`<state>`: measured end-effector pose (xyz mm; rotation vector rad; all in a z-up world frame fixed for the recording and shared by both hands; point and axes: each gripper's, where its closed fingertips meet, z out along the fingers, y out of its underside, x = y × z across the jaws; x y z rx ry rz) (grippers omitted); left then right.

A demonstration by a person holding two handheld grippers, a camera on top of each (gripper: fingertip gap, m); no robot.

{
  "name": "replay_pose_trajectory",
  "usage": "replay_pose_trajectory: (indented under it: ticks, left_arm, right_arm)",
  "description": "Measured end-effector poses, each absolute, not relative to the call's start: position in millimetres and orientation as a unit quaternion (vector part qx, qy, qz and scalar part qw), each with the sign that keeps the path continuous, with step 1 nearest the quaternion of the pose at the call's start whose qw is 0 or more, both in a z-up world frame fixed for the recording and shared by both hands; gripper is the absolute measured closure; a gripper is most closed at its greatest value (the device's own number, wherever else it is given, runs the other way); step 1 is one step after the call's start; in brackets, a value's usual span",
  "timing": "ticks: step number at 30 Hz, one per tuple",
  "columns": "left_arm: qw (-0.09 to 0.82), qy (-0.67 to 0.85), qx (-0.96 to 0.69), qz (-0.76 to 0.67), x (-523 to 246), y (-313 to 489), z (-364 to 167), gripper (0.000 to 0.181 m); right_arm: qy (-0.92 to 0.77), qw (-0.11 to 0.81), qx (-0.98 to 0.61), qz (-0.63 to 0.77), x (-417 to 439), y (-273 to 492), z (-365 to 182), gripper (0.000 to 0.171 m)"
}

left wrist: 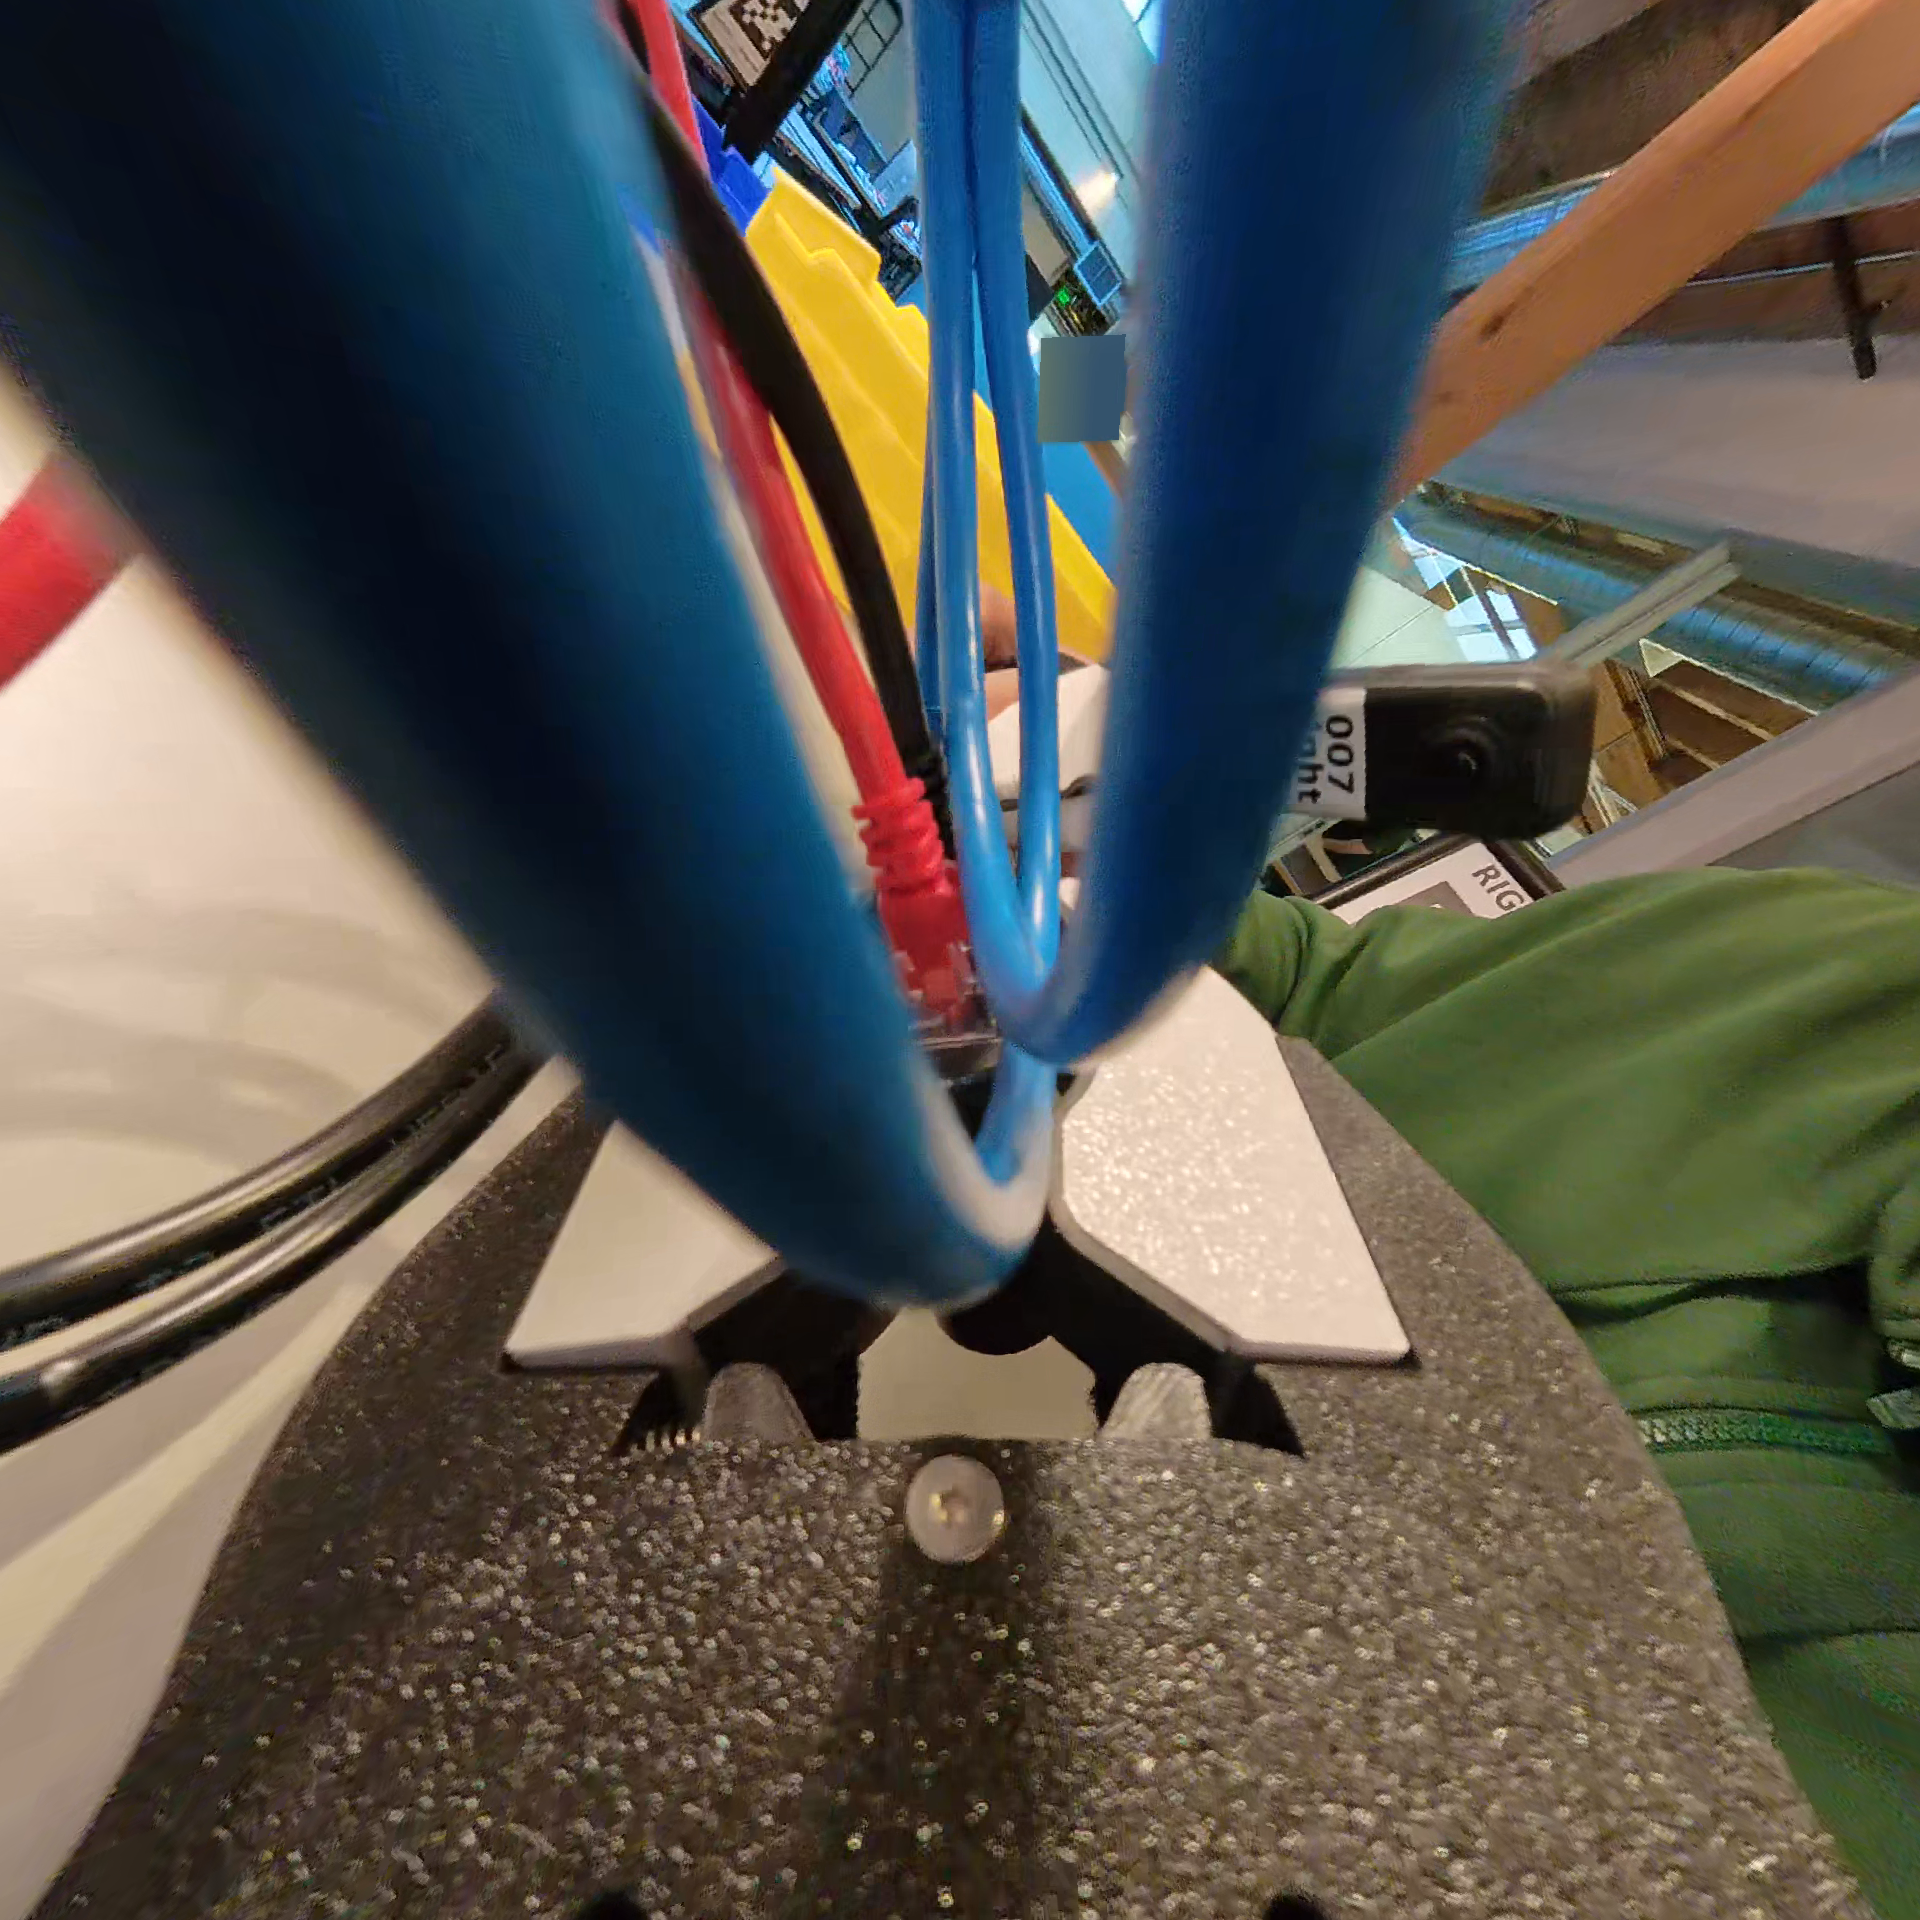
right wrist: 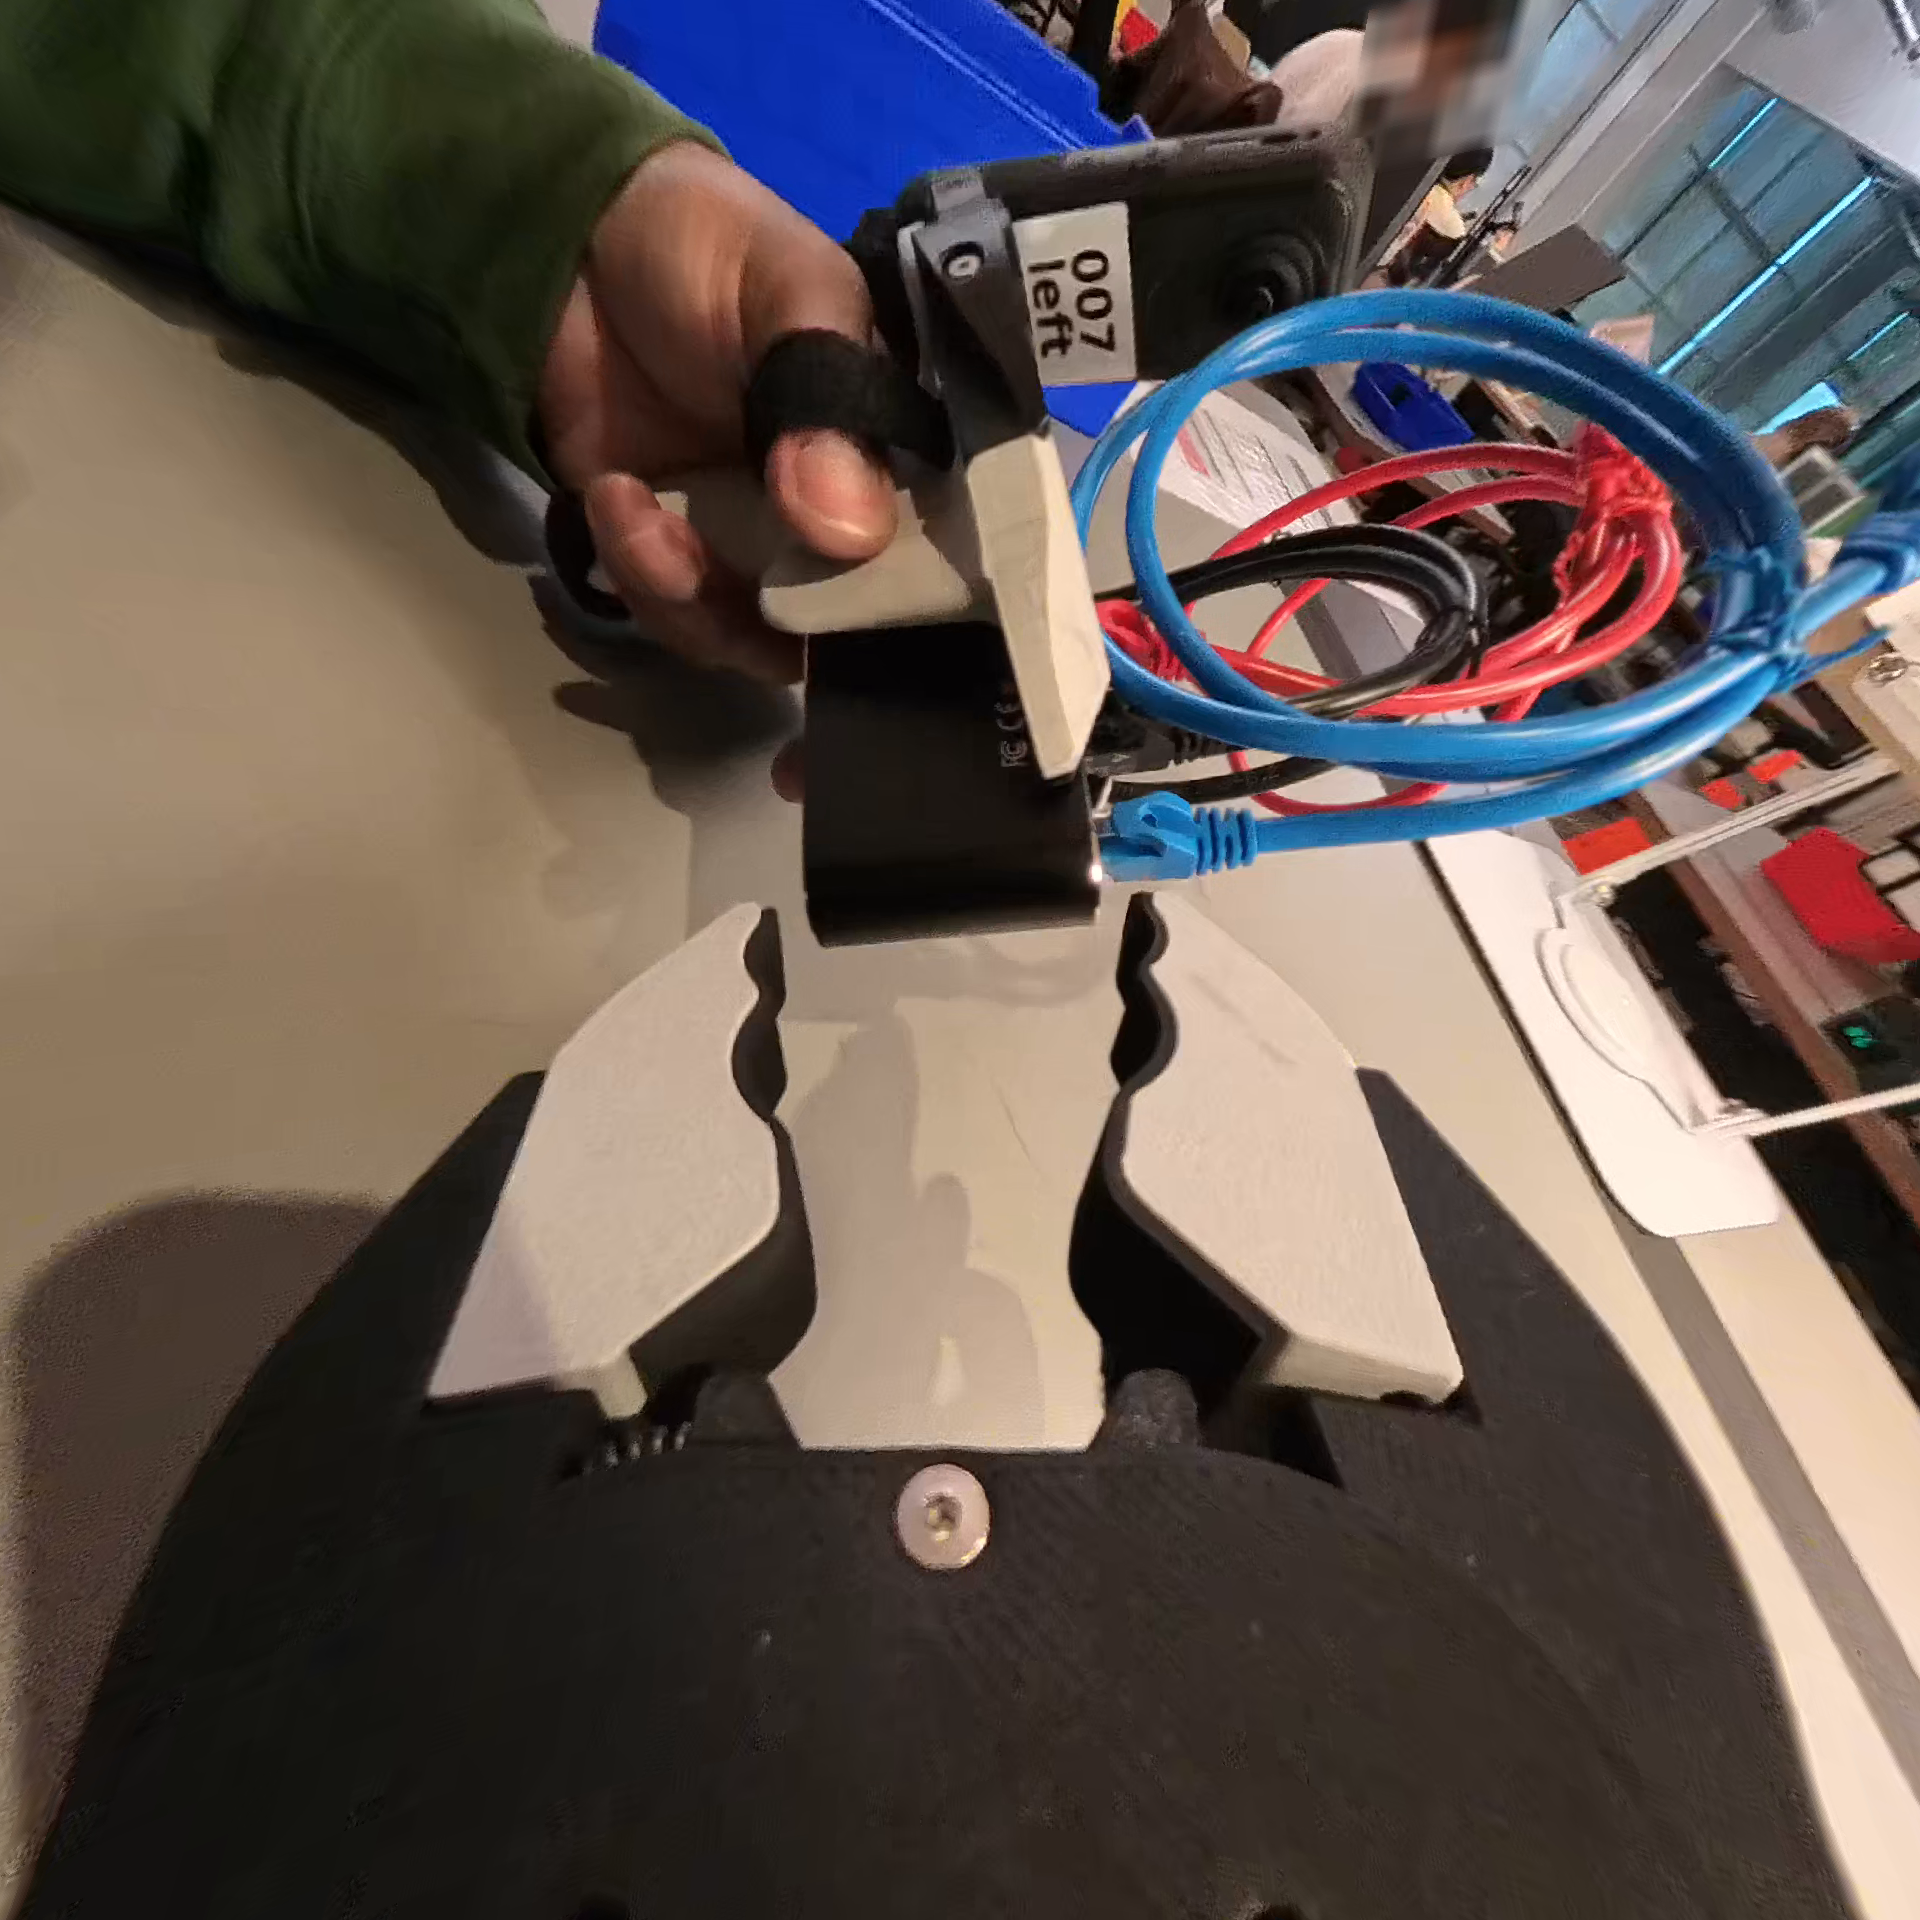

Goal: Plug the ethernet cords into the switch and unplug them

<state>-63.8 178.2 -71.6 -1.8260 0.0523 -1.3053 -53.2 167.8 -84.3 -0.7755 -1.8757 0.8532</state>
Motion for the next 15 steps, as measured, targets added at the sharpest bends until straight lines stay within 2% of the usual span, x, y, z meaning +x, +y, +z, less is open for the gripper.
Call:
replay_pose_trajectory:
  ticks: [1,7,9,12,15]
  left_arm:
    - [0.432,0.019,-0.733,-0.524,-63,179,-72,0.084]
    - [0.432,0.002,-0.745,-0.509,-65,182,-76,0.153]
    - [0.439,0.002,-0.747,-0.499,-66,184,-75,0.151]
    - [0.444,-0.001,-0.737,-0.509,-66,184,-66,0.13]
    - [0.44,-0.012,-0.732,-0.52,-66,185,-64,0.118]
  right_arm:
    - [-0.76,0.458,-0.312,0.338,-54,167,-85,0.109]
    - [-0.767,0.478,-0.329,0.274,-63,173,-97,0.116]
    - [-0.759,0.478,-0.344,0.278,-65,174,-98,0.116]
    - [-0.741,0.483,-0.357,0.3,-67,173,-92,0.116]
    - [-0.737,0.496,-0.353,0.293,-68,174,-89,0.116]
